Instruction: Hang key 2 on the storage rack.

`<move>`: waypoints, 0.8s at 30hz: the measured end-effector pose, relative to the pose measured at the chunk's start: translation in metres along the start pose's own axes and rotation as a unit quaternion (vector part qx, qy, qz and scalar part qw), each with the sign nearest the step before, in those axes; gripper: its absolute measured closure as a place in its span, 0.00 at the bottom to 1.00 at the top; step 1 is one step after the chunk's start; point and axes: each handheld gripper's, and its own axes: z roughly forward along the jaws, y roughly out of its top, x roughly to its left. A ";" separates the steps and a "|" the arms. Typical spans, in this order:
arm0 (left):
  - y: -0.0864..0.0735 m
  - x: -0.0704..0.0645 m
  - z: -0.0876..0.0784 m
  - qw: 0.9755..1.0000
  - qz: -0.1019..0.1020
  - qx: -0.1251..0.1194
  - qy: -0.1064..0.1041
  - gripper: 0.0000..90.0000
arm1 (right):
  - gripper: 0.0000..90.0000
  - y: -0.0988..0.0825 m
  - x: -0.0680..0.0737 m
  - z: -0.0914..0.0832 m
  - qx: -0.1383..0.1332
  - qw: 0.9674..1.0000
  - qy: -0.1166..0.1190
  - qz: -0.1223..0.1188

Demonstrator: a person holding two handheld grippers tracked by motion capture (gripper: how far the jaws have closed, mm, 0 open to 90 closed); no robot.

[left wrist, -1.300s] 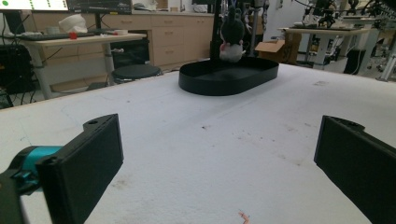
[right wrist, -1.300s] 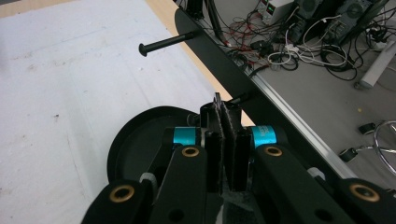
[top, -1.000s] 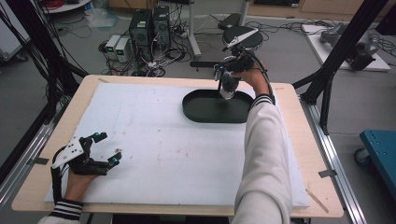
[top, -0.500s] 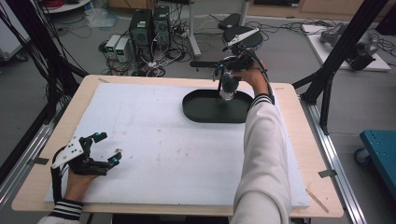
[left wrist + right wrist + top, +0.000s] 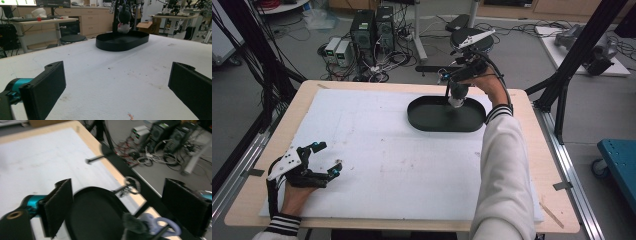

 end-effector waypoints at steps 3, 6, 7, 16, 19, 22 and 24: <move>0.000 0.000 0.000 1.000 0.000 0.001 0.000 0.02 | 0.11 -0.002 0.012 -0.012 -0.035 0.999 0.017 0.013; 0.000 0.000 0.000 1.000 0.001 0.002 -0.001 0.02 | 0.01 -0.009 0.027 -0.025 -0.046 0.999 0.012 0.018; 0.000 0.000 0.000 1.000 0.002 0.001 -0.002 0.02 | 0.01 -0.013 0.032 -0.030 -0.052 0.998 0.013 0.015; 0.000 0.000 0.000 1.000 0.000 0.001 0.000 0.02 | 0.01 -0.055 0.071 -0.073 -0.092 0.996 0.007 0.017; 0.000 0.000 0.000 1.000 0.003 0.003 0.001 0.02 | 0.01 -0.076 0.083 -0.085 -0.122 0.992 0.004 0.025; 0.000 0.000 0.000 1.000 0.002 0.002 0.000 0.02 | 0.01 -0.104 0.096 -0.095 -0.146 0.989 -0.003 0.038; 0.000 0.000 0.000 1.000 -0.001 0.001 -0.002 0.02 | 0.01 -0.120 0.103 -0.096 -0.142 0.989 -0.010 0.042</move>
